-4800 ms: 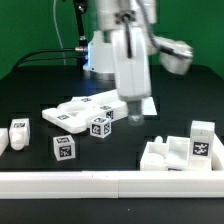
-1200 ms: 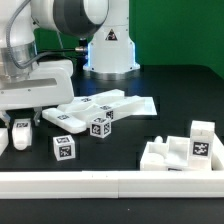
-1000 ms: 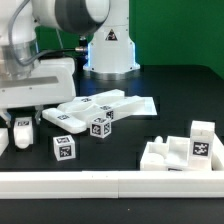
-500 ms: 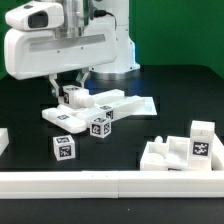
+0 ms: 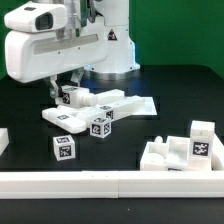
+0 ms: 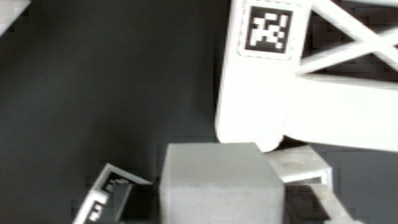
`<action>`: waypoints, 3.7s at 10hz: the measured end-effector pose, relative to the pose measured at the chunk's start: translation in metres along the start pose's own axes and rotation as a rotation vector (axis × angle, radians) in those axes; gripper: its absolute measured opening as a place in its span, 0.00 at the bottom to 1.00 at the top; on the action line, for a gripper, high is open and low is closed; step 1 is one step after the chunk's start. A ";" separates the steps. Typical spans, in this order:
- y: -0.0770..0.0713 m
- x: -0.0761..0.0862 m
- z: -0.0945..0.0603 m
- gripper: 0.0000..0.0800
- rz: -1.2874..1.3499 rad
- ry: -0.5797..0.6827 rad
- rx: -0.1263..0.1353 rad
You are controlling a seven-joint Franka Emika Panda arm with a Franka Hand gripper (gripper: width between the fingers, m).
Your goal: Assemble chair
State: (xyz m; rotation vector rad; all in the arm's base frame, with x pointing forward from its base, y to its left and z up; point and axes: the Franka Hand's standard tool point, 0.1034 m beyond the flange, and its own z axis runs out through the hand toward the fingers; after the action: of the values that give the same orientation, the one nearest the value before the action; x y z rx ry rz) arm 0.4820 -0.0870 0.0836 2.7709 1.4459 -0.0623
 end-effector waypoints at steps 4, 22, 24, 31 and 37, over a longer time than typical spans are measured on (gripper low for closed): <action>-0.027 0.029 0.005 0.36 -0.367 -0.001 -0.052; -0.115 0.105 0.065 0.36 -1.440 -0.047 -0.129; -0.115 0.104 0.066 0.37 -1.396 -0.045 -0.126; -0.091 0.122 0.023 0.81 -0.499 -0.029 -0.152; -0.082 0.118 0.019 0.81 0.154 0.008 -0.107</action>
Offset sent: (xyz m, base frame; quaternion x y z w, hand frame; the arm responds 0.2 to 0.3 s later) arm -0.0147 -0.0525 0.0058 0.0016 0.1168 -0.1015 0.9880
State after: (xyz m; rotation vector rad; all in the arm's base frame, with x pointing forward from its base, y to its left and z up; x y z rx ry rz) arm 0.4817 0.0565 0.0595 2.7865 1.1948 0.0269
